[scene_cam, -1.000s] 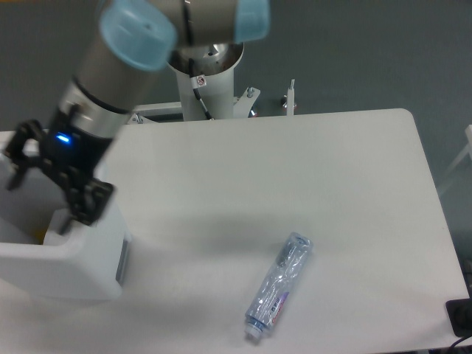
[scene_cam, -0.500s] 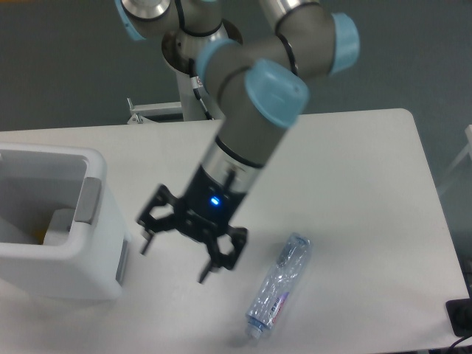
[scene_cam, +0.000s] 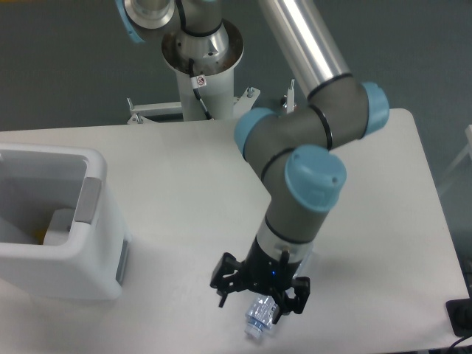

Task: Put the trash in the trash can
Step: 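Move the open gripper over the clear water bottle, then lower and close the gripper around the bottle's cap end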

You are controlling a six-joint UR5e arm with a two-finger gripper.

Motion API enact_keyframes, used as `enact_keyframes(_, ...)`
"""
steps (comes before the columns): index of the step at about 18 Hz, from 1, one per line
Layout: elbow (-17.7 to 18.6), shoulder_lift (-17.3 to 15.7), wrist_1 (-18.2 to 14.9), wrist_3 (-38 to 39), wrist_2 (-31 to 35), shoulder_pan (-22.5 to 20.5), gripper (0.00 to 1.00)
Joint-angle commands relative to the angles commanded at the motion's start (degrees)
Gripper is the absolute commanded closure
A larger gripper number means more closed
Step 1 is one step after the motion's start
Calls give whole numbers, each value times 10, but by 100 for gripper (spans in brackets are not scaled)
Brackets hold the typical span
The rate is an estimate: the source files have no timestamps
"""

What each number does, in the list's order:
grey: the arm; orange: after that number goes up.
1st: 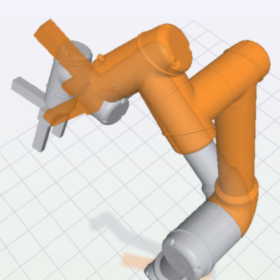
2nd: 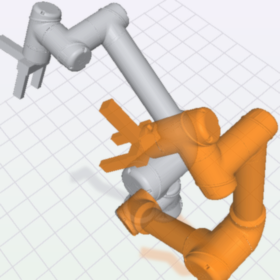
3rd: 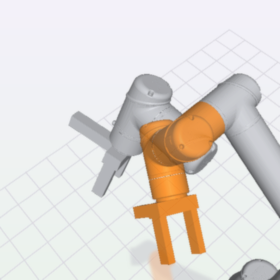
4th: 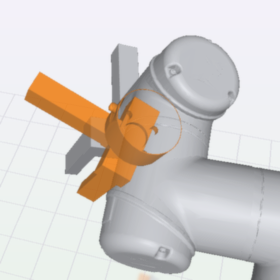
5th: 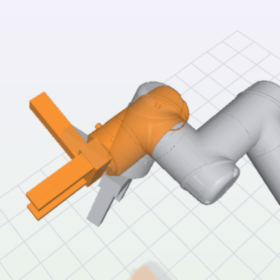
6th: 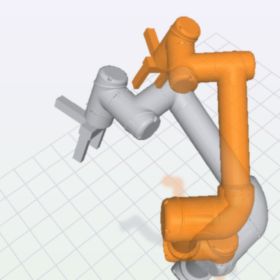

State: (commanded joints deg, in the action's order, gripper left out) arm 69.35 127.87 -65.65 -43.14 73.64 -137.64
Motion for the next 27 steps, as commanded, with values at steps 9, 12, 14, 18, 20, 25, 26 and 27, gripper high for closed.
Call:
enact_keyframes(9,-5,50,3,-50,66,8,0)
enact_keyframes(12,-6,58,6,-51,77,11,0)
enact_keyframes(14,-5,63,7,-51,84,18,0)
enact_keyframes(18,-5,74,7,-51,96,23,0)
enact_keyframes(20,-4,75,7,-51,102,23,7)
enact_keyframes(25,-6,79,8,-52,111,27,40)
enact_keyframes(26,-5,79,7,-51,111,27,47)
enact_keyframes(27,-5,79,8,-51,111,27,52)
